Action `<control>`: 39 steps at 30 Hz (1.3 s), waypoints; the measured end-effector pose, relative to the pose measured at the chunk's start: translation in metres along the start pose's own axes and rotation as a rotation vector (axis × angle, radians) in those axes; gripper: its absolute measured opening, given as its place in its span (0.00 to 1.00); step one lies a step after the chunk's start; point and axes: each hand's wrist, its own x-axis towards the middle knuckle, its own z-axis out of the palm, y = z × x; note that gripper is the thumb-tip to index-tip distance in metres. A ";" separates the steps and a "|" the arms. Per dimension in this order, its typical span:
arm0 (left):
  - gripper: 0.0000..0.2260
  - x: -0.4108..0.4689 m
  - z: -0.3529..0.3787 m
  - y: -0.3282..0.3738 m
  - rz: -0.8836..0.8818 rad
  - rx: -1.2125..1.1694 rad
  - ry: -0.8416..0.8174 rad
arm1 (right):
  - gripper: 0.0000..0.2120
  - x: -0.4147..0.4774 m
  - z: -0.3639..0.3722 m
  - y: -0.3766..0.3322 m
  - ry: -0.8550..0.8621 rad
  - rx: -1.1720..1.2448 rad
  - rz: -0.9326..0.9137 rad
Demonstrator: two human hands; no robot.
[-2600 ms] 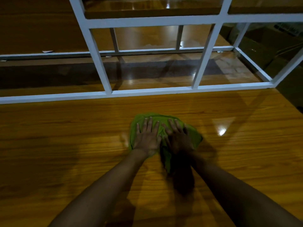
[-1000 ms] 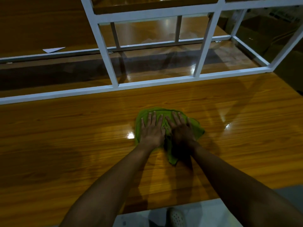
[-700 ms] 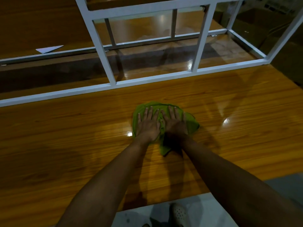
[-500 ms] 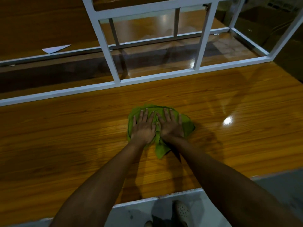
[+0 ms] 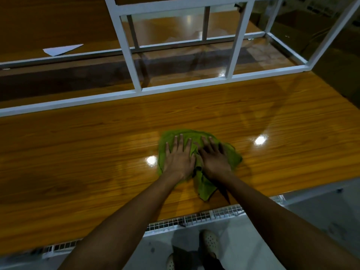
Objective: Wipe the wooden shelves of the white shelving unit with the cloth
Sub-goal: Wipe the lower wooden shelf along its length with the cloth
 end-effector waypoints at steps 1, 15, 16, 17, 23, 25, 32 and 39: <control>0.29 0.004 -0.001 0.001 0.017 -0.006 0.002 | 0.34 0.001 -0.002 0.004 0.011 0.001 0.006; 0.26 -0.004 -0.009 -0.043 0.046 0.011 0.022 | 0.29 0.020 0.000 -0.056 -0.096 0.000 0.172; 0.26 -0.010 -0.009 -0.048 0.042 0.019 0.024 | 0.29 0.016 0.001 -0.062 -0.091 0.005 0.155; 0.27 -0.017 -0.008 -0.052 0.037 0.024 0.027 | 0.29 0.012 0.001 -0.068 -0.086 0.004 0.138; 0.29 -0.056 0.001 -0.062 0.013 0.035 0.026 | 0.31 -0.028 0.008 -0.082 -0.041 0.005 0.040; 0.29 -0.065 0.002 -0.056 0.006 0.036 0.017 | 0.34 -0.041 0.011 -0.077 -0.035 0.021 0.000; 0.30 -0.075 0.003 -0.012 0.017 0.021 -0.026 | 0.35 -0.063 0.003 -0.032 -0.020 -0.009 -0.073; 0.28 -0.060 -0.004 -0.019 0.047 -0.004 0.017 | 0.33 -0.042 0.000 -0.032 -0.021 -0.003 0.046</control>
